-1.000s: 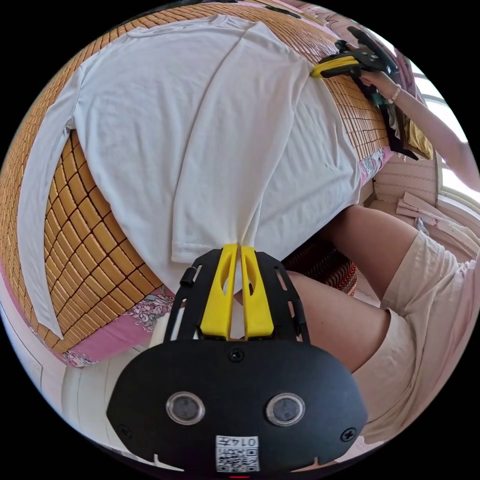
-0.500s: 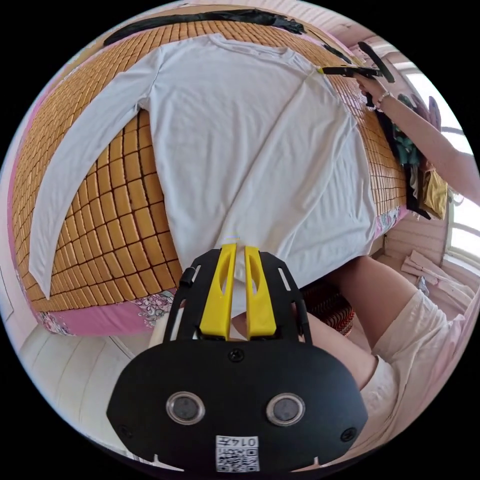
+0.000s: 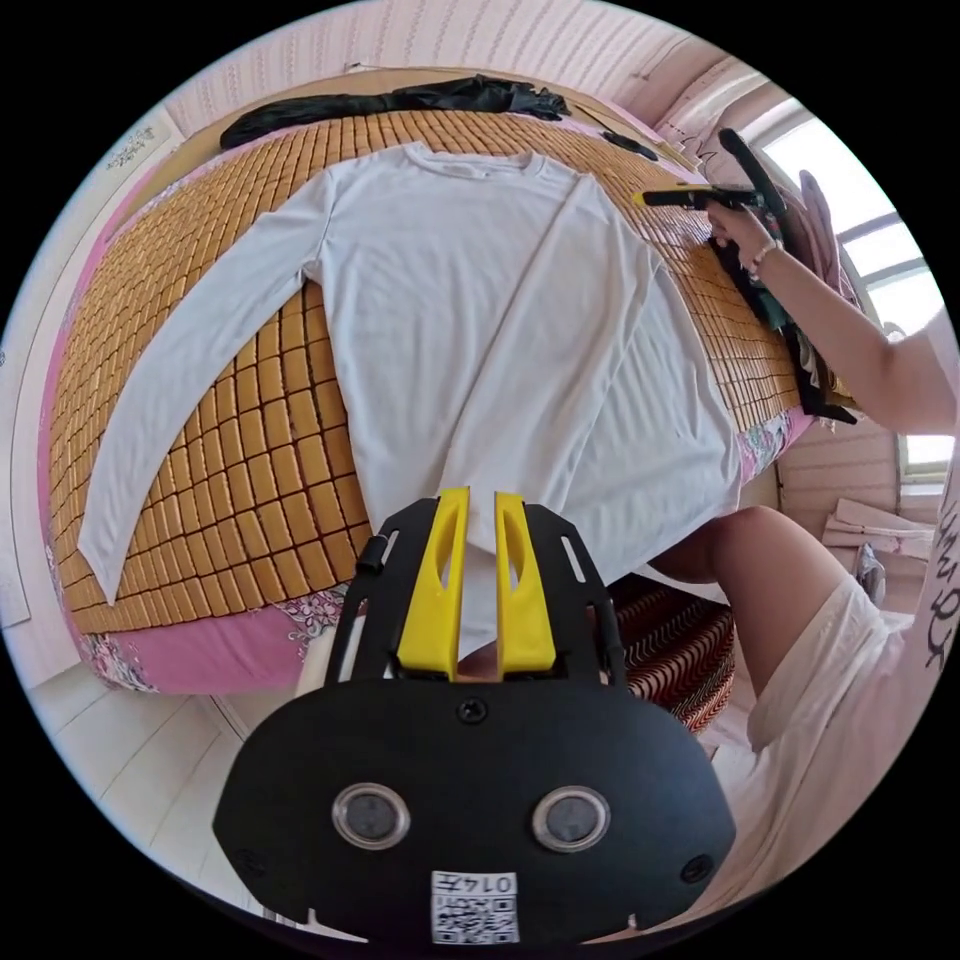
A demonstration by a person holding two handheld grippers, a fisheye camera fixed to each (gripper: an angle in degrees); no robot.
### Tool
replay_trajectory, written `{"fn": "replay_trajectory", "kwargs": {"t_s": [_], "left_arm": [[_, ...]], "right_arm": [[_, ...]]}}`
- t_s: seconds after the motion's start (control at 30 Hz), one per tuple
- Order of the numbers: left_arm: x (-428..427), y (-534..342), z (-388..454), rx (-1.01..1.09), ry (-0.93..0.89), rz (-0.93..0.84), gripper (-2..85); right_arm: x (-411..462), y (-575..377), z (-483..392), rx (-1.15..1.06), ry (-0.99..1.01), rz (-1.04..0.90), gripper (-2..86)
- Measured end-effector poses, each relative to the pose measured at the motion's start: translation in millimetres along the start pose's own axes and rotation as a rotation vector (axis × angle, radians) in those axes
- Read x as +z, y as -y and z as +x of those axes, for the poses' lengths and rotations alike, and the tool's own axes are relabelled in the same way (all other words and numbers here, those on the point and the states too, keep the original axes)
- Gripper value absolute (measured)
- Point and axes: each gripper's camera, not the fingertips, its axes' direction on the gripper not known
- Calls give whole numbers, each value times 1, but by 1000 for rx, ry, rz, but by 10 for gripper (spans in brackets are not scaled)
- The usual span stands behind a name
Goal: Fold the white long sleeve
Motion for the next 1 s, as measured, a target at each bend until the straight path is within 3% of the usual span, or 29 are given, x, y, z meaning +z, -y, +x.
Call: {"fn": "replay_trajectory", "kwargs": {"t_s": [0.1,0.33,0.53,0.7,0.8,1.0], "left_arm": [[8,-15,4,-17,26,1,52],[15,-46,9,-13,73,-57,52],[-9,-69,49,125,-5,52,59],[30,-88,68,216,0,-49,61],[20,-108,79,301,81,15,59],[-35,-159,87,251,10,191,59]], "right_arm": [[41,-39,-21,-28,-61,-168,-3],[34,-76,-22,84,11,7,-3],[7,-131,-81,105,-87,164,-2],[23,-191,-139,143,-62,276,-3],[24,-227,-175,126,-37,358,-3],[24,-286,-239,45,-47,392,-3]]}}
